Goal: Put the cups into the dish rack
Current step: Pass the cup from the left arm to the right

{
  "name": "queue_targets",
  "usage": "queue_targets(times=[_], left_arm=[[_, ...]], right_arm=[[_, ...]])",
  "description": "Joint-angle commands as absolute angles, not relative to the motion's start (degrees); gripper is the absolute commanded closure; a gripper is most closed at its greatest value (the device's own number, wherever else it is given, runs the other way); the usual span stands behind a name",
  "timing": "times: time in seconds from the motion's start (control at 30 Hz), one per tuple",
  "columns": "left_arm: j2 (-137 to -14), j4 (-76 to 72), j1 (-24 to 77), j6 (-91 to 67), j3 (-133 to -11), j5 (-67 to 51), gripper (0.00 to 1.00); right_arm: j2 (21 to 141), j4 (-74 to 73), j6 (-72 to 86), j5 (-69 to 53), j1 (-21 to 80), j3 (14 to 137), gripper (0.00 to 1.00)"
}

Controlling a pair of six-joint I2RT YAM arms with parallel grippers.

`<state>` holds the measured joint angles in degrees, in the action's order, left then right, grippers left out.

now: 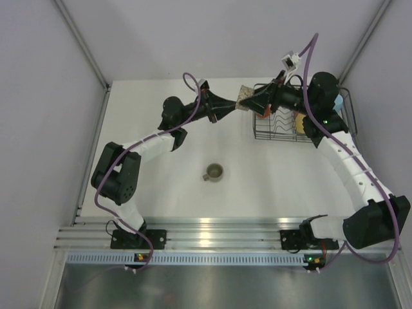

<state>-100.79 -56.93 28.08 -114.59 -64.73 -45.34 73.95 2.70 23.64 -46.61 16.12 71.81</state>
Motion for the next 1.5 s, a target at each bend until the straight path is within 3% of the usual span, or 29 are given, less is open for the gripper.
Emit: queue_targets(times=[0.0,0.1,0.23,0.47,0.93,1.33,1.47], left_arm=[[-100.3,-66.0,29.1,-121.3,-66.4,-44.0,1.00],[-100.6,-67.6,29.1,-121.9,-66.5,-43.4,1.00],[-100.9,-68.1,29.1,-122.2,-67.2,-43.2,1.00],[-101.4,-70.3,29.1,-123.0,-67.6,-42.0,0.69],[-103.0,-65.6,27.9,-116.4,-67.8,-43.5,0.50],[-101.4,-58.3,21.8,-106.6,-65.0,-45.3,0.40],[-97.6,-42.6,17.8,-92.0,-65.2,-47.9,0.40]], right_arm=[[74.4,5.5,23.6,-47.5,17.8,75.1,0.61],[75.3,4.2,23.2,-48.6,17.8,75.7,0.82],[75.2,3.7,22.9,-48.0,17.8,75.5,1.00],[75.2,2.8,22.0,-46.4,17.8,76.0,1.00],[75.8,2.8,21.5,-43.9,17.7,76.6,1.00],[77.3,0.2,20.4,-41.9,16.9,80.0,1.00],[79.4,-7.1,18.0,-38.7,16.4,83.0,1.00]])
